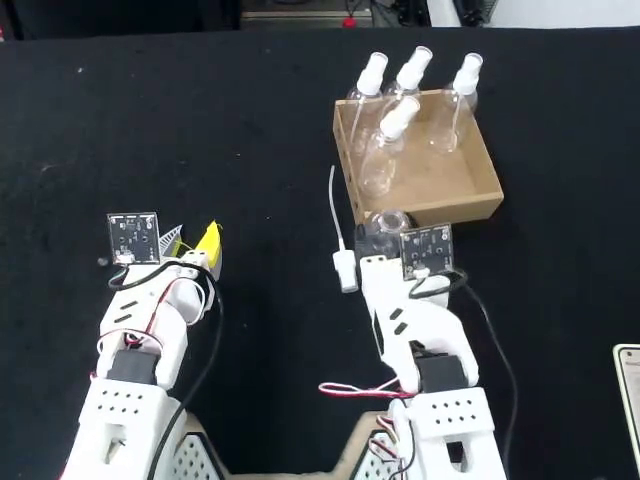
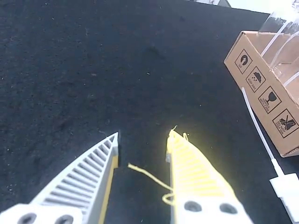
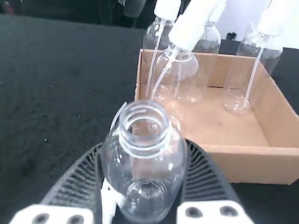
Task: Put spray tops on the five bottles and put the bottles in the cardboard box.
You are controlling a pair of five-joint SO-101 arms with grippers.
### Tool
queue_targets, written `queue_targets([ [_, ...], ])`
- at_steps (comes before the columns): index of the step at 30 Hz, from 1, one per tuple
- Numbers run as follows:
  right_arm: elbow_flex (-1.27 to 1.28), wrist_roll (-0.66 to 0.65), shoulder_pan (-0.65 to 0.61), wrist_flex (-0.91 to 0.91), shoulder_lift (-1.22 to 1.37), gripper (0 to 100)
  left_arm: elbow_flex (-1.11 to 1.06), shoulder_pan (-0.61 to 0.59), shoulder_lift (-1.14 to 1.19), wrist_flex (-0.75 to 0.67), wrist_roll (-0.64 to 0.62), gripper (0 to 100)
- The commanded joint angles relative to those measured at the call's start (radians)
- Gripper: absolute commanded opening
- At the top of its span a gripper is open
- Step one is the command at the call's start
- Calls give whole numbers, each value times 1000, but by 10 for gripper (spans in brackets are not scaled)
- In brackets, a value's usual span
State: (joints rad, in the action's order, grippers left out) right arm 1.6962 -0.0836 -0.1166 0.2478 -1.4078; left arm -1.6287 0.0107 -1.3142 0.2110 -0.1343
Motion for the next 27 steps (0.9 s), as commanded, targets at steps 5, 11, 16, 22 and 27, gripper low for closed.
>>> queue_targets([
  [5, -2, -12, -101, -31, -12, 67, 39, -8, -9, -25, -6, 170],
  [11, -7, -6, -152, -31, -12, 67, 42, -10, -9, -23, -6, 170],
  [16, -44, -12, -226, 41, -19, 67, 44, -10, -9, -23, -6, 170],
  [22, -177, -5, -287, 160, -13, 67, 41, -10, -9, -23, -2, 170],
  [27, -283, -5, -218, 281, -15, 67, 41, -35, -9, -23, -6, 170],
])
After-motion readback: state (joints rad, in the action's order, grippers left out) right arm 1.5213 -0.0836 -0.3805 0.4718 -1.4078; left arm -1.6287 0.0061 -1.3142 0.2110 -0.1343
